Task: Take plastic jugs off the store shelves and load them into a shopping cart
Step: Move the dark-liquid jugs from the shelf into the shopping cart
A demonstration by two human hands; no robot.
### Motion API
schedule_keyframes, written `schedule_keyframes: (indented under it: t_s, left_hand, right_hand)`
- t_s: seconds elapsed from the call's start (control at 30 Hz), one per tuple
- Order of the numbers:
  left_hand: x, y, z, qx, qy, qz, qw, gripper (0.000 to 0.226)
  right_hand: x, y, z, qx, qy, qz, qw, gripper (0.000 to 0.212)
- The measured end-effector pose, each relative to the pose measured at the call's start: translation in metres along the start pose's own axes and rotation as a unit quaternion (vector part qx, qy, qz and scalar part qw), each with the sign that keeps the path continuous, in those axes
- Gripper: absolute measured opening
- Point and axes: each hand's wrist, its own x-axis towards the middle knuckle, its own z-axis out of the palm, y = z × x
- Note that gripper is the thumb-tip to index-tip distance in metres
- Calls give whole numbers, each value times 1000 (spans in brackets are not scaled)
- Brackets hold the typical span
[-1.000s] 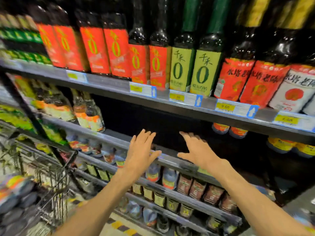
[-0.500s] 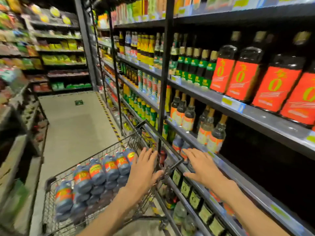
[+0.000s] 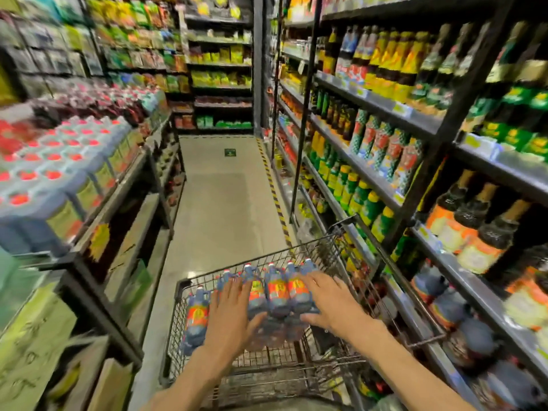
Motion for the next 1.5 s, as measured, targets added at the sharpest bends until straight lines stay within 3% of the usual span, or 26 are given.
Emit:
schedule_keyframes:
  t_s: [0.17,0.4,0.53,0.67,0.77,0.87,0.93,1.13,1.27,1.4,1.5]
  left_hand:
    - [38,-31,25,19,-33,-53,998,84]
    - [90,-71,71,43,-90,-151,983,92]
    - [122,-83,85,48,-158,-197,966,96]
    - [135,-95,110,-40,-205,-284,936,104]
    - [146,-114,149,-183,-204,-359,892,114]
    - [149,-145,218,-264,-191,-399,857,113]
    - [159,-140,213,-292,-194,-397,848,109]
    - [192,-148,195,-388,-211,-461,770,60]
    - [183,-176,244,-434,-198,-497,725,99]
    - [179,-172,204,-465,-179,-506,704,68]
    - [171,-174,179,-500,-145,-515,681,69]
  right_hand:
    - [86,-8,29,-6,-33,-50,998,98]
    - [179,-8,60,6,-78,-100,992,92]
    - [214,1,79,-16,-104,-133,985,90]
    - [235,4,94,-27,-168,-150,974,92]
    - [247,5,102,-21,-189,-151,970,93]
    - [251,6,106,-5,-196,-125,973,91]
    - [250,6,106,16,-205,-95,974,88]
    - [252,7,107,53,-231,-36,971,78]
    - [254,0,110,107,-251,25,962,69]
    - [268,-13,127,189,-271,111,937,44]
    - [281,-21,157,261,-271,187,908,30]
